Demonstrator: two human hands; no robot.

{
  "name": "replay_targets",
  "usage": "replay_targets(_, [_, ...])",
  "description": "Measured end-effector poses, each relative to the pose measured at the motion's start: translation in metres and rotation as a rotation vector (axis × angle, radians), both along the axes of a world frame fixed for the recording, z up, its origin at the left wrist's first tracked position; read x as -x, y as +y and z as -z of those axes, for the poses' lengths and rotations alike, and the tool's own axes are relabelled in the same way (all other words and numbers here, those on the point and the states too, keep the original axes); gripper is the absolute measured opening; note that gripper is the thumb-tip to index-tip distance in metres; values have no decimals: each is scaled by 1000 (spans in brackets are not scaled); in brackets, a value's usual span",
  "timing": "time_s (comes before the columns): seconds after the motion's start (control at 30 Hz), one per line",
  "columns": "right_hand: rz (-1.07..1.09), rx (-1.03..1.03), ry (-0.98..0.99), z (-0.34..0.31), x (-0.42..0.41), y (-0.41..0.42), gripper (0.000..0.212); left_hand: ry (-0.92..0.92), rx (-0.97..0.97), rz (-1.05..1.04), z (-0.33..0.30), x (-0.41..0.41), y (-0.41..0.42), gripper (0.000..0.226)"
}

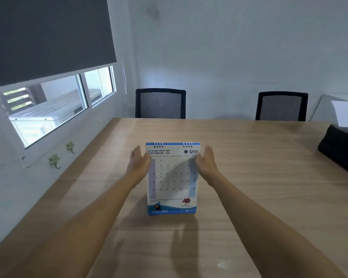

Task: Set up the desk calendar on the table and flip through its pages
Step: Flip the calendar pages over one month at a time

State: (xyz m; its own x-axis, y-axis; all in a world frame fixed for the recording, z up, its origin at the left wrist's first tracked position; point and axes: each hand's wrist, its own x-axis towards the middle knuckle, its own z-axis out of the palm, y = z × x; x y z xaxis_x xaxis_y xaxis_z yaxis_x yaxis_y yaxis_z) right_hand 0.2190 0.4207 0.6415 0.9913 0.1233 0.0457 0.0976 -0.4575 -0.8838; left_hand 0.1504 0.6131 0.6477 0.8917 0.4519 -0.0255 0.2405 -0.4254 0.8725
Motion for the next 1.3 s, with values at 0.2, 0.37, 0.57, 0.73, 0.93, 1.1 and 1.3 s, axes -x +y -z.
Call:
replay_targets(0.2, [-46,-266,396,30,17,1,46,71,203,47,46,10,-14,32])
replay_targets(0.37, [-72,-291,417,32,25,2,40,115,209,53,77,-5,-4,37])
replay_targets(0.57, [-80,-247,372,27,39,1,38,156,178,12,104,-25,11,80])
replay_targets(0.73, [-35,-144,308,26,48,1,34,88,49,-44,39,25,-25,28])
replay_targets(0.93, [131,-6,137,18,53,-13,14,19,14,-202,27,44,-11,18])
replay_targets(1.1, [101,-253,360,1,46,-31,16,13,375,-203,11,44,7,5])
replay_targets(1.3, [-85,-537,480,-33,43,-48,13,-24,695,-68,-21,42,13,35])
